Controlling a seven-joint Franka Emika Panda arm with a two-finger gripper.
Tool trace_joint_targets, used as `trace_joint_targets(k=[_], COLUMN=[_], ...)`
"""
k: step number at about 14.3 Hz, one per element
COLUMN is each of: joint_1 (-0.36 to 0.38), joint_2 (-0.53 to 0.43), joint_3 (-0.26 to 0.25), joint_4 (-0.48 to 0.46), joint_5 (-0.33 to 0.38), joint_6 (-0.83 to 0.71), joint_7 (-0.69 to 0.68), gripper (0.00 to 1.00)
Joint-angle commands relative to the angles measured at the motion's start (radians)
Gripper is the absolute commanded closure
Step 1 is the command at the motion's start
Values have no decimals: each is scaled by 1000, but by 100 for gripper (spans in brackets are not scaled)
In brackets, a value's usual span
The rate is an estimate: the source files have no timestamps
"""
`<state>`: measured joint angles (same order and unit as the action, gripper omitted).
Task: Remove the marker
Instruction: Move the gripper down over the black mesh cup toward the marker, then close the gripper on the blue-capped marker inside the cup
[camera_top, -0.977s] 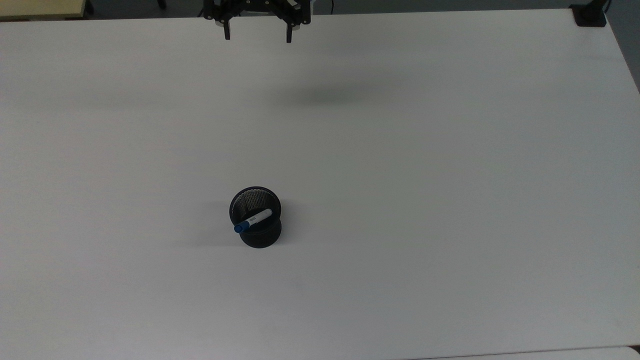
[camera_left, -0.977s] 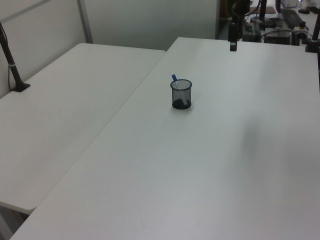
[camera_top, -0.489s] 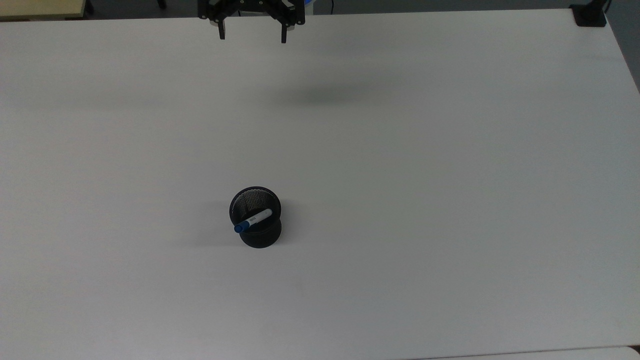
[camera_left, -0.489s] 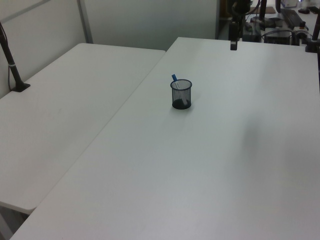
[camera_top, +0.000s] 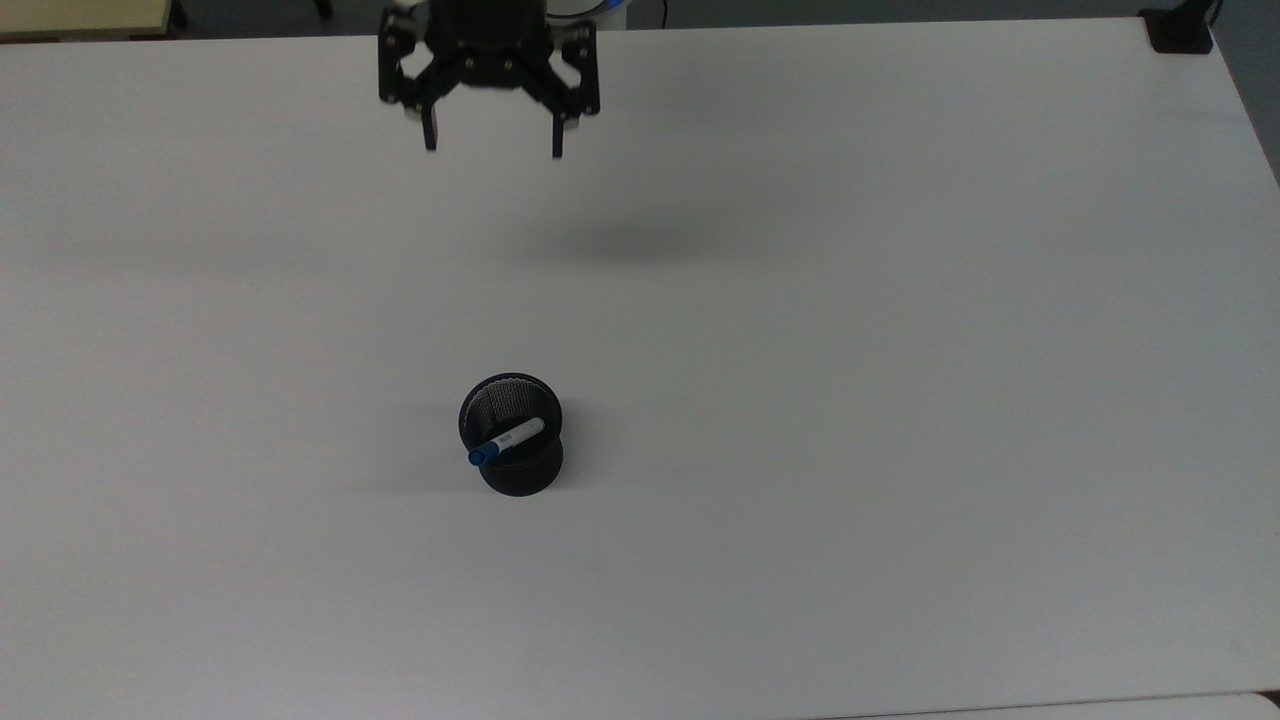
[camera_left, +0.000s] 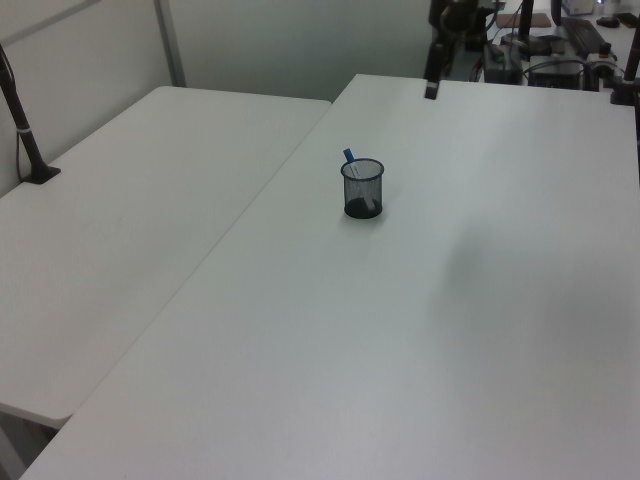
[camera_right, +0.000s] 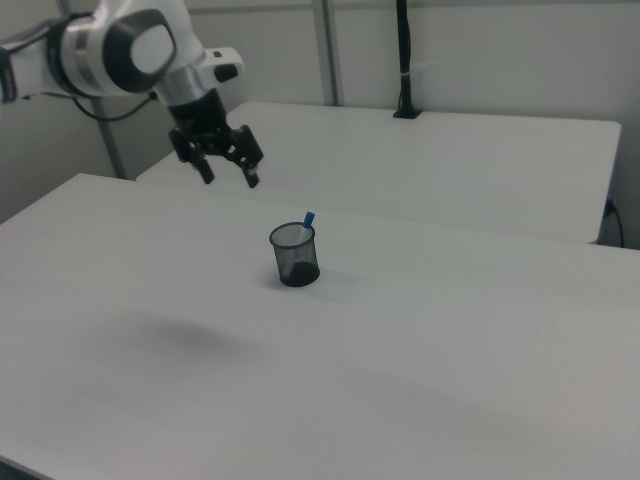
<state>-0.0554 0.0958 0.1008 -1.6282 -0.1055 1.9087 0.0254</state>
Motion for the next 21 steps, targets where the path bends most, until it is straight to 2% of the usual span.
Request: trace_joint_targets(k=[1,3,5,7,9,10,14,17,19,21], joint_1=[-3,-9,-20,-20,-20,-20,-18,-17,-15,-15], joint_2=[105,162,212,252,288,303,370,407,421,421], joint_3=[-6,-9,-9,-12,-12,-13,-13,-13,-13,-13], joint_4=[27,28,28,27,27,27,27,27,28,28], joint_5=[10,15,9,0,-22,-35,-146,-268,-313,-322], joint_6=[201,314,421,519,582,599,697,748,756,759], joint_7=[11,25,101,166,203,218,309,430,473,479], gripper=[0,0,0,6,19,20,37,40,52,68])
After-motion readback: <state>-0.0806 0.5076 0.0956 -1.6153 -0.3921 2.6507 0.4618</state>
